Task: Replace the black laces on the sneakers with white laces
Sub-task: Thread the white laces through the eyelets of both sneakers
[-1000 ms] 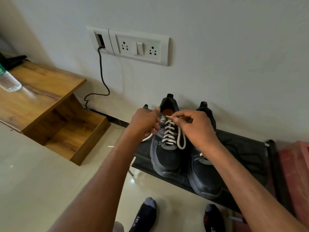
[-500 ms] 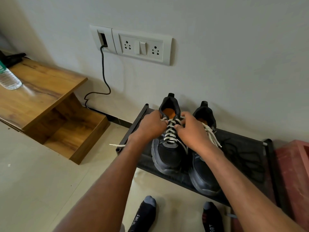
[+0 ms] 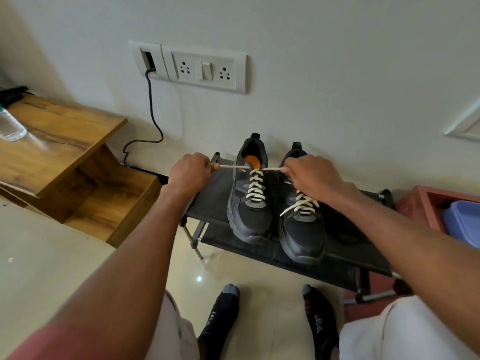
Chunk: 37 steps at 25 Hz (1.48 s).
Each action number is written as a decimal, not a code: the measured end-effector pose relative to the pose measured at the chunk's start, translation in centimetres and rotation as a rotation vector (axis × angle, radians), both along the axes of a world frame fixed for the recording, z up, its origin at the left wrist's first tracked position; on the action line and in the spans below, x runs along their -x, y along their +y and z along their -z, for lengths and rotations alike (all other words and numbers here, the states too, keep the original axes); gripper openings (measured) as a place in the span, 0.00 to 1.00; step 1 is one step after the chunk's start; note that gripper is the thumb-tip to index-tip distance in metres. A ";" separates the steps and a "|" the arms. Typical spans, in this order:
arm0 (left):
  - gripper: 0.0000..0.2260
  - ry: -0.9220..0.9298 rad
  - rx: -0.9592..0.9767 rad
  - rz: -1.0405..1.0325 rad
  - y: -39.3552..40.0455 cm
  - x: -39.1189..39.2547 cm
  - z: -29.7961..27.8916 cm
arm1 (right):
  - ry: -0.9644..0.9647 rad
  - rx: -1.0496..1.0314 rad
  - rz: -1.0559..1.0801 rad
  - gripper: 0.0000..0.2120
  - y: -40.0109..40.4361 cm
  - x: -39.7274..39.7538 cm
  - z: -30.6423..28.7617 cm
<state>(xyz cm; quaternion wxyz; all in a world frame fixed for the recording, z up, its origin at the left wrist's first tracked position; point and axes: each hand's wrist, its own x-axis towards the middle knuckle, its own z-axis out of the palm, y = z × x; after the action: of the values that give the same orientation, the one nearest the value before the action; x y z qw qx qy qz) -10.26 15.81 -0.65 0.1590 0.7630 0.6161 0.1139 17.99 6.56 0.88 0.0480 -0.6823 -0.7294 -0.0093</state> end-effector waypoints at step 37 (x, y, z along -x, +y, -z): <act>0.07 -0.378 0.158 0.340 -1.4 -8.0 1.3 | 1.605 0.675 0.524 0.16 0.7 6.6 -16.9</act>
<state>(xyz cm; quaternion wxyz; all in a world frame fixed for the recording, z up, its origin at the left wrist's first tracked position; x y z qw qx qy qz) -2.22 14.41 -1.96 0.3470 0.8060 0.4455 0.1777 11.39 7.31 17.78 0.3355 -0.6057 -0.2621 0.6722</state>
